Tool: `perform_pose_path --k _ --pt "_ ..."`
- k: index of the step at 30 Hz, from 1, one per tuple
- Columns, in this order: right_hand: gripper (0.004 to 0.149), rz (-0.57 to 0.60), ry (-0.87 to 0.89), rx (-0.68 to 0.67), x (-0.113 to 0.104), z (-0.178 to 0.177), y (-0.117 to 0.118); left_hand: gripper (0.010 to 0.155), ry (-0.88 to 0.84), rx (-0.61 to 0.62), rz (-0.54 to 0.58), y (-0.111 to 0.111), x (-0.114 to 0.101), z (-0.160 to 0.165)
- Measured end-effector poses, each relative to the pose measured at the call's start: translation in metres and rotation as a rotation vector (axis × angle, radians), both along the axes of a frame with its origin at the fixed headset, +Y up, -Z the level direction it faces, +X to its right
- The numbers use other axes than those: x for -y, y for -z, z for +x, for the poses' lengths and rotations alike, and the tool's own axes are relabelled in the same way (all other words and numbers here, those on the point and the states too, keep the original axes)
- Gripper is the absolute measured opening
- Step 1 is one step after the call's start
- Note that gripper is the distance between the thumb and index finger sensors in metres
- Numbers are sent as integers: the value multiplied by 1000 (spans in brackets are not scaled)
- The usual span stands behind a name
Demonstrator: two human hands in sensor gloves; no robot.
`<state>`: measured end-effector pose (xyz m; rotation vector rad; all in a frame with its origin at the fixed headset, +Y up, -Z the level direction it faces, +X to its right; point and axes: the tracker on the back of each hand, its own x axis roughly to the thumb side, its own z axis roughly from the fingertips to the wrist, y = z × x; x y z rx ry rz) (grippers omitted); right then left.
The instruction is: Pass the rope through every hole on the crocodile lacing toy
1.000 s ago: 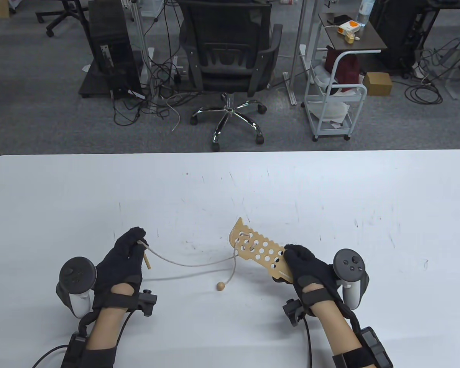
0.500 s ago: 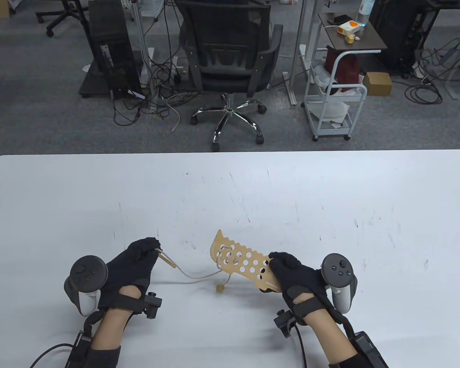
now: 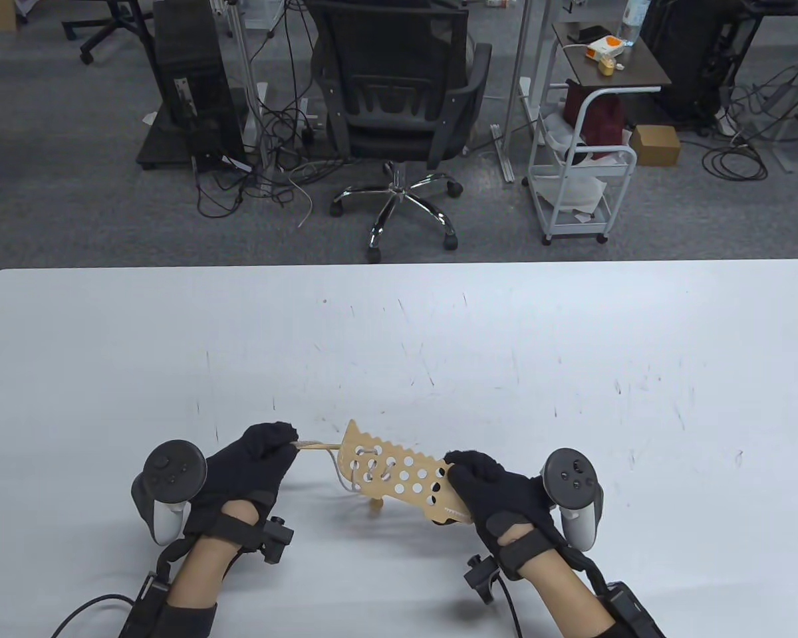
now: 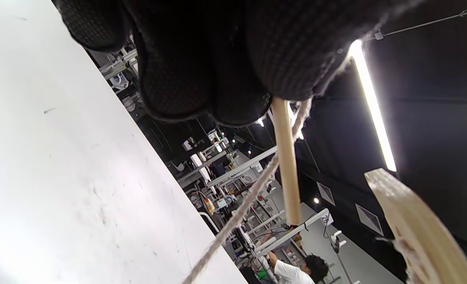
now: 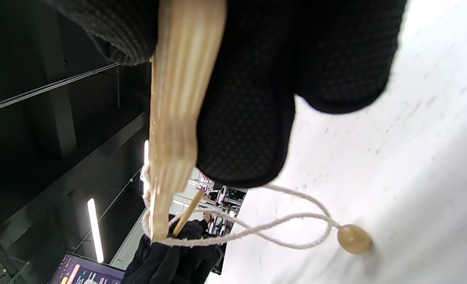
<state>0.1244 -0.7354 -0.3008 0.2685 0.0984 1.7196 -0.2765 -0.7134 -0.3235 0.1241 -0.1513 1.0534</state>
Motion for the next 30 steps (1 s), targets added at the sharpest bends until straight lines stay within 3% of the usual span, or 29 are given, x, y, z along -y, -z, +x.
perform_pose_path --k 13,30 --pt "47 0 54 -56 -1 -8 -6 42 -137 218 -108 0 10 26" --pt "47 -6 98 -131 -1 -19 -12 42 -295 388 -231 -5 16 46"
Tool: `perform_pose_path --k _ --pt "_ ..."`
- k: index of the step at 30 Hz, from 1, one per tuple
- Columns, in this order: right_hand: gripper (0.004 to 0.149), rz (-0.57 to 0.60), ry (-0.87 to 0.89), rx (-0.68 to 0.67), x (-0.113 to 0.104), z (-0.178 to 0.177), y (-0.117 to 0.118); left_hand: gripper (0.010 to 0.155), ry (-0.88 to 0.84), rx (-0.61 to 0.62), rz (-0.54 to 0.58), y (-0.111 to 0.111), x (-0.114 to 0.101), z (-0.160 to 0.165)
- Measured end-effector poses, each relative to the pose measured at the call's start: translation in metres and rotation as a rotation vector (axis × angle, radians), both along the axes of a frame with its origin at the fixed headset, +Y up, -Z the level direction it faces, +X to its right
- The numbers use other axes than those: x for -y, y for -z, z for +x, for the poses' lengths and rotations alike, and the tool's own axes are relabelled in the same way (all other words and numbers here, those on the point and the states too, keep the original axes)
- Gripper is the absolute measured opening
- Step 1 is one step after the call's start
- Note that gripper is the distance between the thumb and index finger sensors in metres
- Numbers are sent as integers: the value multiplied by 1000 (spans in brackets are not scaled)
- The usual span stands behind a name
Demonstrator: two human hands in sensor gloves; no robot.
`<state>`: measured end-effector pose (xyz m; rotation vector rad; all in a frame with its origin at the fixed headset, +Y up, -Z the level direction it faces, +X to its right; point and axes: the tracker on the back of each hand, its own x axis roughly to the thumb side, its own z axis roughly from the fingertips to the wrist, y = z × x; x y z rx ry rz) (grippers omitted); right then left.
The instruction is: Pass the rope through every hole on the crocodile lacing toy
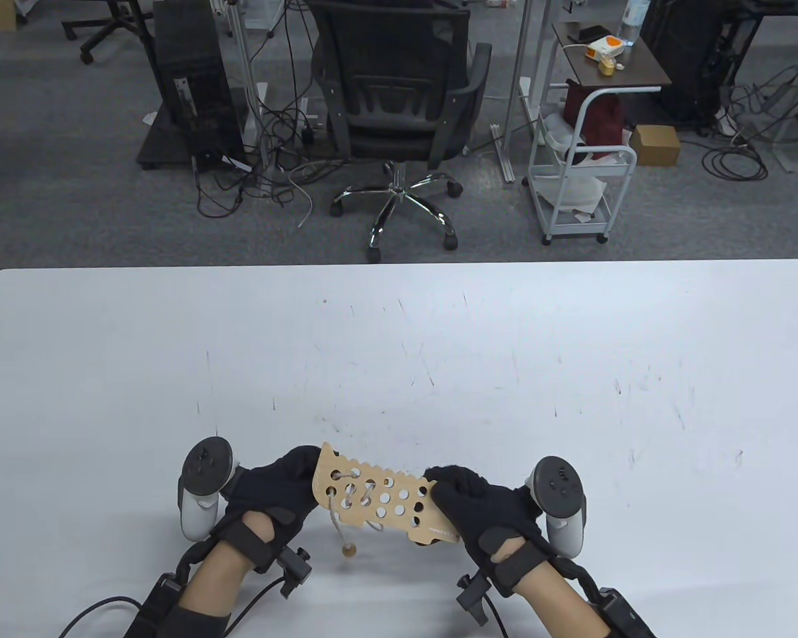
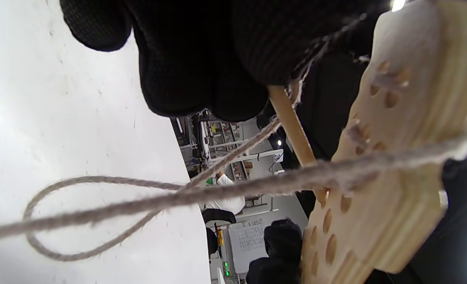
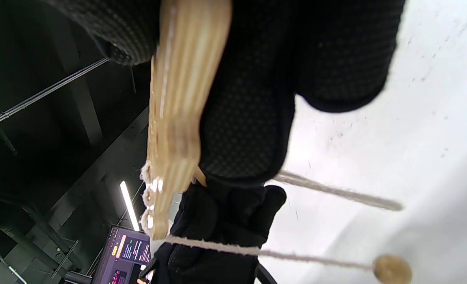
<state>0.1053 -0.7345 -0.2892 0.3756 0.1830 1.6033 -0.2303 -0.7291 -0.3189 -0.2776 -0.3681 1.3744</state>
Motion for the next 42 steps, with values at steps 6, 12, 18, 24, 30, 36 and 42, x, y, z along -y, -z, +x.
perform_pose_path --k 6,12,18,24,30,36,42 --pt "47 -1 5 -16 0 -3 -2 42 21 23 -6 0 3 4" --pt "47 -3 15 -35 1 -6 -2 42 69 8 3 -1 3 6" --pt "47 -13 25 -48 0 -8 -3 42 78 11 7 -2 3 8" --pt "47 -15 21 -50 0 -9 -3 42 24 51 -7 -4 2 12" --pt "47 -18 4 -54 2 -12 -3 44 -52 105 -19 -7 0 20" --pt "47 -17 -2 -54 2 -13 -3 46 -181 178 -79 -10 2 26" --pt "47 3 -45 -27 0 -12 -3 48 -275 238 -131 -11 5 31"
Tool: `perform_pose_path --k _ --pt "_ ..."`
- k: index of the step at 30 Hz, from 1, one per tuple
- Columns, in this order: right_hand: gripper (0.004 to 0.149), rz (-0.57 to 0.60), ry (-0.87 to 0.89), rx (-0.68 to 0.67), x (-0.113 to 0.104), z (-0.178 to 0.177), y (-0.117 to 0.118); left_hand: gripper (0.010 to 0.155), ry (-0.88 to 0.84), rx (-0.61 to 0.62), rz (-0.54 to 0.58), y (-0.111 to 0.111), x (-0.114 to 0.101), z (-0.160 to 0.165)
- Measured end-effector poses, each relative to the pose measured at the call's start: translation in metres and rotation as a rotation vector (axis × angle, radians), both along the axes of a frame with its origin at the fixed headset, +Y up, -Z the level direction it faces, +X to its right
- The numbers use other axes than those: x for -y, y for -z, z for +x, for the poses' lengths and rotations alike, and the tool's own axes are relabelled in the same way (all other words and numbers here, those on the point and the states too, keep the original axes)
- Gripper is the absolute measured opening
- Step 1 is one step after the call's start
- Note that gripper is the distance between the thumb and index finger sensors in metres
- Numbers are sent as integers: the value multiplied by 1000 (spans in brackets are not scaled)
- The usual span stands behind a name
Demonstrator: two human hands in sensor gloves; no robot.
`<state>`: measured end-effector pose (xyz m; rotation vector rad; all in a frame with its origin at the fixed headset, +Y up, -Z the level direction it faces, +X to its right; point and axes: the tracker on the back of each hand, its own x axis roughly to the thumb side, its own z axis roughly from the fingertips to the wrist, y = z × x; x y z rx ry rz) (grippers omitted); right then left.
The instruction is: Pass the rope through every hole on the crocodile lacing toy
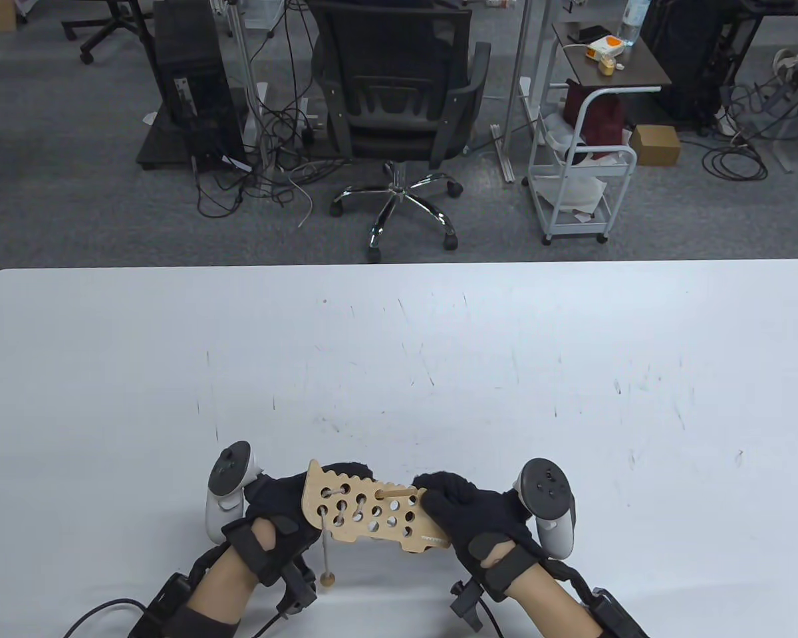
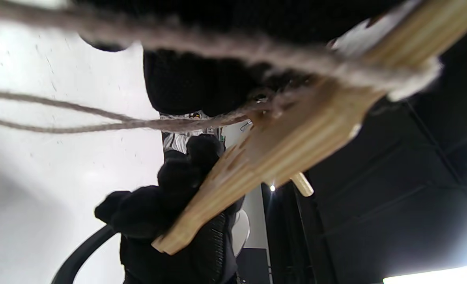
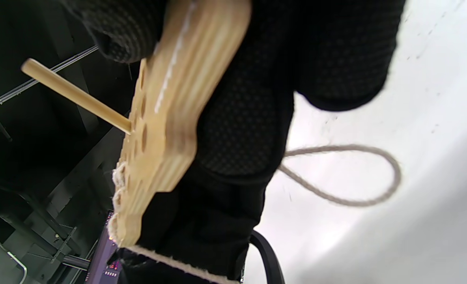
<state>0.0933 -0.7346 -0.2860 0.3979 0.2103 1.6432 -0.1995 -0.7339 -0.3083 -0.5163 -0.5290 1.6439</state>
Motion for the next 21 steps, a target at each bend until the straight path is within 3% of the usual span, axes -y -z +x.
perform_pose_path --k 10,21 --pt "47 49 -65 21 -3 -3 -2 52 -100 44 -39 1 4 2" --pt "46 72 -28 32 -5 1 -1 52 -60 -2 -33 4 6 -4"
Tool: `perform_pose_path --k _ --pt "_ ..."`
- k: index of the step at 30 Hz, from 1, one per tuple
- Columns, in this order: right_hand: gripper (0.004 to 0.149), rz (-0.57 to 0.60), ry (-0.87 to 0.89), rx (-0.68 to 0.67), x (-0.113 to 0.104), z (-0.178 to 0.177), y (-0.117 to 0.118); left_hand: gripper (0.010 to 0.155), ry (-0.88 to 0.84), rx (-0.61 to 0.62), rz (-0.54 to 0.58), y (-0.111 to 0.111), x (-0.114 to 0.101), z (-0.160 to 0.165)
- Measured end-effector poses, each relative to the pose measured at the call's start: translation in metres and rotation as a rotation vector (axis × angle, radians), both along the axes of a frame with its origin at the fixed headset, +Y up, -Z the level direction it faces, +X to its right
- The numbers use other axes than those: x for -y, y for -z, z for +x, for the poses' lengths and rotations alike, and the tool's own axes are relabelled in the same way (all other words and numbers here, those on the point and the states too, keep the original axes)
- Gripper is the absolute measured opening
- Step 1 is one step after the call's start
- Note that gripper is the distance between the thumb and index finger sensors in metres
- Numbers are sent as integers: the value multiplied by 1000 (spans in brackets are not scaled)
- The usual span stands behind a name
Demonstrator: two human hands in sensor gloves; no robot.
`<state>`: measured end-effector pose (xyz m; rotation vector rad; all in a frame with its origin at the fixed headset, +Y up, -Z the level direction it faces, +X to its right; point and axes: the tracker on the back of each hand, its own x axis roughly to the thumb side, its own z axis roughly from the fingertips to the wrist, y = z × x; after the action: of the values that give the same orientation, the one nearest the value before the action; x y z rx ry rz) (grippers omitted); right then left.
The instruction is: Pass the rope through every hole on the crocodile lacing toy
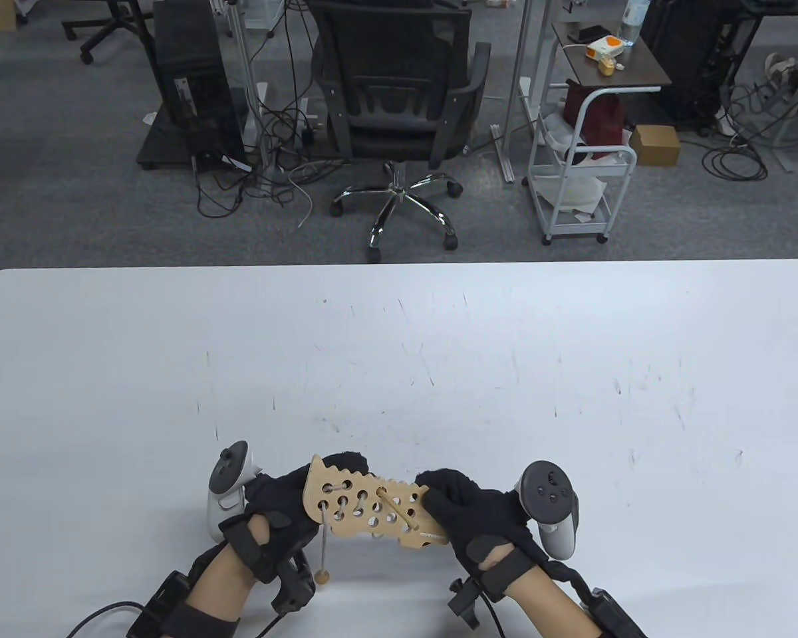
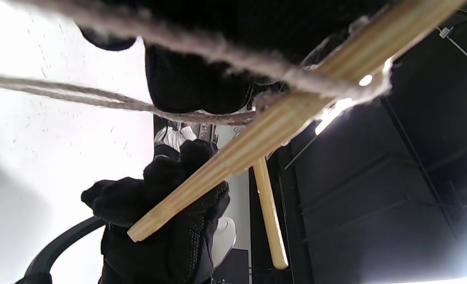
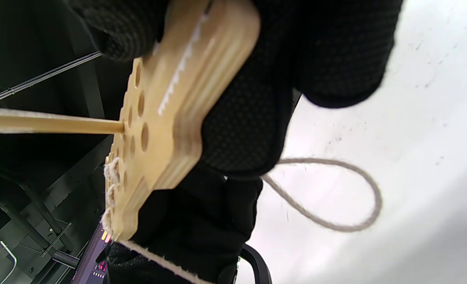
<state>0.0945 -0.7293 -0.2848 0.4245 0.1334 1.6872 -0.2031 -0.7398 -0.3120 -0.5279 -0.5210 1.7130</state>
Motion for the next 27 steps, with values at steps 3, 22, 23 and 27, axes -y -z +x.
perform_pose_path --k 3,22,23,27 --pt "46 -2 3 2 0 0 0 51 13 -25 1 0 0 -2" --pt "45 23 -47 118 -2 11 2 57 79 -352 119 2 -16 -42" --pt "45 22 -52 123 -2 12 2 57 99 -362 143 1 -19 -42" --pt "45 12 -69 149 -1 14 3 58 189 -398 240 -2 -29 -42"
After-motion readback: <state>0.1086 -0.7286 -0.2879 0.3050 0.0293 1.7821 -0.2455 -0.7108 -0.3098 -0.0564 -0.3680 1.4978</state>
